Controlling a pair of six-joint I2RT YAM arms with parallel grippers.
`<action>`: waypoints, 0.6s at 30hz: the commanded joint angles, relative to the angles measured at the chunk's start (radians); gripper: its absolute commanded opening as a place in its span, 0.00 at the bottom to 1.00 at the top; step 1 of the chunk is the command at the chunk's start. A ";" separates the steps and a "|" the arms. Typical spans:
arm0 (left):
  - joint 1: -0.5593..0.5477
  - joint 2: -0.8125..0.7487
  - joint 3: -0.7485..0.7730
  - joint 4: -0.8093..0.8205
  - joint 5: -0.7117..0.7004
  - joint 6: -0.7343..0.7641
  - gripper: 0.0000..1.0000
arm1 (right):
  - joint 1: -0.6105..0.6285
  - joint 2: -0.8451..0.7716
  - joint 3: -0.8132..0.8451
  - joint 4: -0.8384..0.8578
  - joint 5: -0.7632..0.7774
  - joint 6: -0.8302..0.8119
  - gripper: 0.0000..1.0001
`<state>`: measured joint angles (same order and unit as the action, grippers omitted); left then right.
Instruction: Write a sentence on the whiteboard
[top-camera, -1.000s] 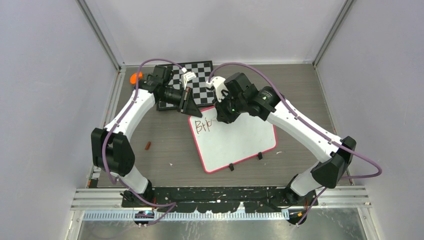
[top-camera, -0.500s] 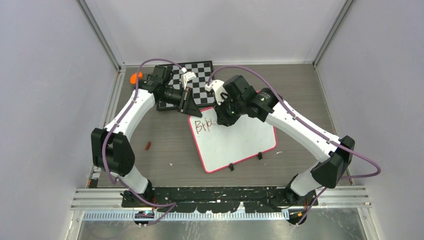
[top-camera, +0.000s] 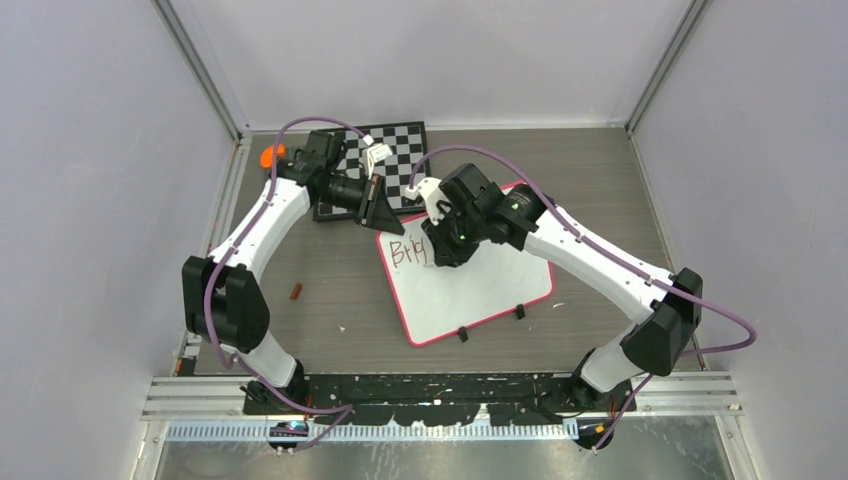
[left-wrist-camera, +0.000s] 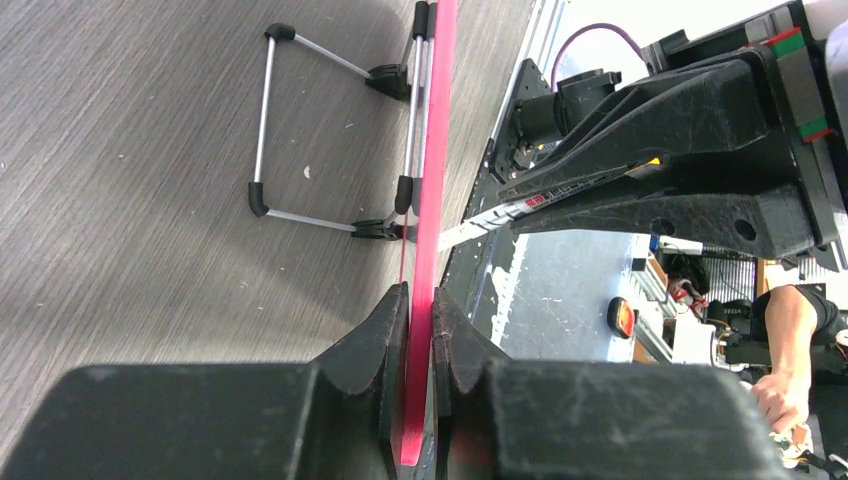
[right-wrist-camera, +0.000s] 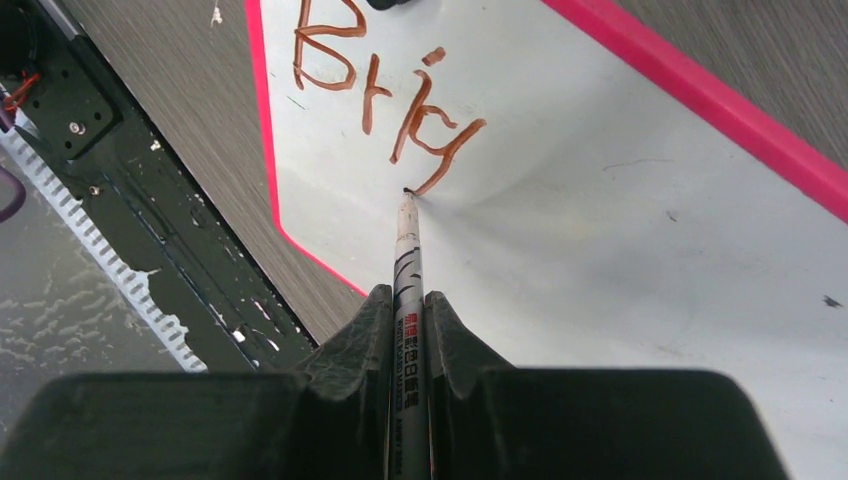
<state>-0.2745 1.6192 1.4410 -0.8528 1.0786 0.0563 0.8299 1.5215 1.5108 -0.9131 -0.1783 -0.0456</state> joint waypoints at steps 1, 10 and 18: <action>0.001 -0.030 0.004 -0.006 -0.011 -0.025 0.00 | 0.012 0.018 0.056 0.039 0.001 0.009 0.00; 0.001 -0.024 0.010 -0.009 -0.008 -0.024 0.00 | 0.007 -0.058 0.087 0.030 -0.069 -0.020 0.00; 0.001 -0.030 0.006 -0.005 -0.005 -0.024 0.00 | -0.067 -0.065 0.139 0.025 -0.026 -0.022 0.00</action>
<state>-0.2745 1.6192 1.4410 -0.8536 1.0847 0.0547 0.8040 1.4937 1.5837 -0.9131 -0.2268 -0.0559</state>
